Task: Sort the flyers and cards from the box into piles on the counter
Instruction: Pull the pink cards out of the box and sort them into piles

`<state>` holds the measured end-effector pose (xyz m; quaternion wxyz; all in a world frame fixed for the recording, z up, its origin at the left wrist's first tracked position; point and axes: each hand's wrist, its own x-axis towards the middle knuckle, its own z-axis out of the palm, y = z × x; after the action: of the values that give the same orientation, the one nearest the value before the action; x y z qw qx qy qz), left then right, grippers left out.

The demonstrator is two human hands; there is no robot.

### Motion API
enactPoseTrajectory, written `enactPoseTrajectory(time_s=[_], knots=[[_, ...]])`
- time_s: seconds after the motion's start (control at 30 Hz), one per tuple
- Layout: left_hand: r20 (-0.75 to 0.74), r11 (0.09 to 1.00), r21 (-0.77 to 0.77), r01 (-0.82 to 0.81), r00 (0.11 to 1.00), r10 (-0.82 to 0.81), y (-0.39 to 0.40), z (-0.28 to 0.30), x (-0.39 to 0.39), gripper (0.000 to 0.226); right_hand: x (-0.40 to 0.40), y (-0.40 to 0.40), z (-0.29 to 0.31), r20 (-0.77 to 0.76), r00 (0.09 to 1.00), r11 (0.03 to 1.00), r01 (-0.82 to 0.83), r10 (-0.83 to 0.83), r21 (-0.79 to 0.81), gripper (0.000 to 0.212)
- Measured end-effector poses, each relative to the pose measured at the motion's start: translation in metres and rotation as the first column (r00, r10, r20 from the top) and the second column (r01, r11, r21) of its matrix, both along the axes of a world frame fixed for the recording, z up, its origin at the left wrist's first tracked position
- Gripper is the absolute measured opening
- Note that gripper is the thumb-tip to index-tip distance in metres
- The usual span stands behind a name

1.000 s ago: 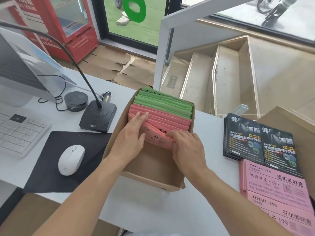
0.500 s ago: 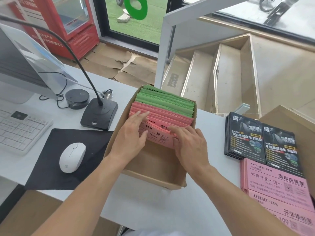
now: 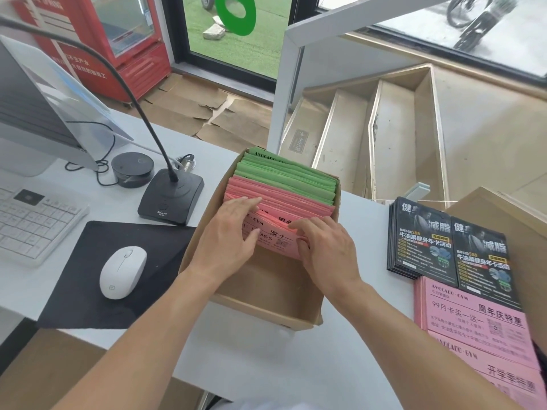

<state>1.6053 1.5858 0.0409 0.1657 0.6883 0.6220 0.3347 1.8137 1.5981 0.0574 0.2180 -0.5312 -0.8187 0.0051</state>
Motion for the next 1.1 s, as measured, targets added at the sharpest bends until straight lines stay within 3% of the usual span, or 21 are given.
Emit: enactPoseTrajectory(time_s=[0.3, 0.6, 0.8, 0.93, 1.03, 1.1], knots=[[0.015, 1.000, 0.009, -0.006, 1.000, 0.006, -0.001, -0.001, -0.001, 0.064, -0.008, 0.016, 0.000, 0.077, 0.993, 0.995, 0.090, -0.093, 0.033, 0.031], [0.021, 1.000, 0.021, -0.008, 1.000, 0.008, -0.002, 0.001, 0.001, 0.063, -0.008, 0.005, 0.001, 0.031, 1.000, 0.995, 0.008, -0.005, -0.098, 0.043], [-0.059, 0.996, 0.092, -0.014, 0.998, 0.019, 0.001, 0.003, -0.002, 0.071, -0.008, -0.005, 0.020, -0.245, 0.968, 0.988, 0.018, -0.056, -0.155, 0.045], [-0.073, 0.983, 0.172, -0.059, 0.995, 0.072, -0.001, 0.011, -0.003, 0.060, -0.001, -0.011, 0.038, -0.406, 0.911, 0.992, 0.026, -0.076, -0.126, 0.040], [0.144, 0.975, 0.133, -0.178, 0.977, 0.159, -0.004, 0.022, -0.004, 0.043, 0.016, -0.016, 0.055, -0.557, 0.819, 0.985, 0.054, -0.136, -0.162, 0.037], [0.316, 0.987, 0.106, -0.118, 0.945, 0.079, -0.007, 0.029, -0.003, 0.036, 0.029, -0.026, 0.071, -0.692, 0.704, 0.980, 0.026, -0.160, -0.200, 0.033]])
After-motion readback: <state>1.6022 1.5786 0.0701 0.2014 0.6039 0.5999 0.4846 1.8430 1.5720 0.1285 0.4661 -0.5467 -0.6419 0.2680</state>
